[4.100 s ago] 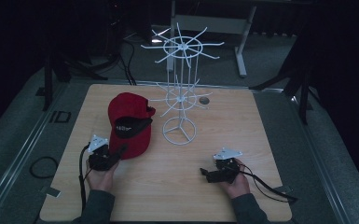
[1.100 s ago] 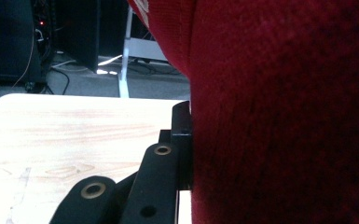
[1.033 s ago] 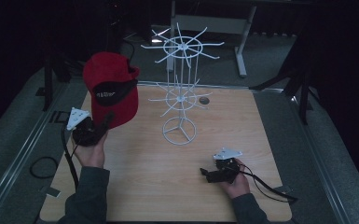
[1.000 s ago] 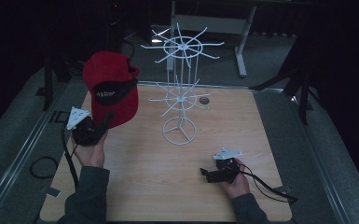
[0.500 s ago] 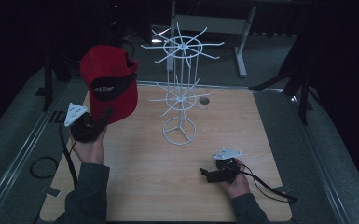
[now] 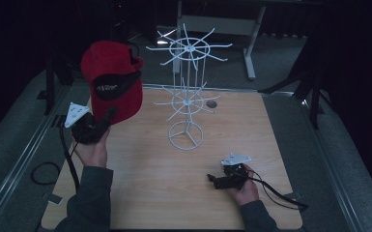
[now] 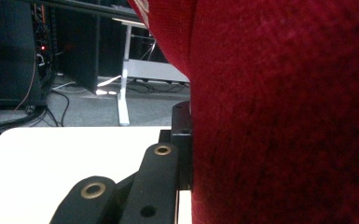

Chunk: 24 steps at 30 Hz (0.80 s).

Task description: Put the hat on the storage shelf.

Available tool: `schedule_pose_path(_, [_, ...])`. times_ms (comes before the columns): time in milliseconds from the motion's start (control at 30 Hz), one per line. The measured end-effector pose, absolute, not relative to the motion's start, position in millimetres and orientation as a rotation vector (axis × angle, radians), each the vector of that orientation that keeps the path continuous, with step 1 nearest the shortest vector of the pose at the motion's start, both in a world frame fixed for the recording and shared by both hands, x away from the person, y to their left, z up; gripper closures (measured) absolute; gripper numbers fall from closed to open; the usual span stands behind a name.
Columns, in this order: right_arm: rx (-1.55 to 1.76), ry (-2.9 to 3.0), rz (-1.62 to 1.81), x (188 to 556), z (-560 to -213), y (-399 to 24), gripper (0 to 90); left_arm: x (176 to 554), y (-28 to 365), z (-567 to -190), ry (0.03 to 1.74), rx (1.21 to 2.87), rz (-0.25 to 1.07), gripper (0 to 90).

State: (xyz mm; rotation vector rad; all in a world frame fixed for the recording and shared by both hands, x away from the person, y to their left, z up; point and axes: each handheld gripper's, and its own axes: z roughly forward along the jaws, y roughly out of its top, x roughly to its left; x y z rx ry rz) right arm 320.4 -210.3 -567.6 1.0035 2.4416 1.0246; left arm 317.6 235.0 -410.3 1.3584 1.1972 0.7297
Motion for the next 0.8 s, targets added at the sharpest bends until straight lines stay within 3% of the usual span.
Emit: schedule_pose_path(800, [1.004,2.442,1.024,320,-568,-210,13.6,319,236,-391,1.165,1.353,0.760,83.4])
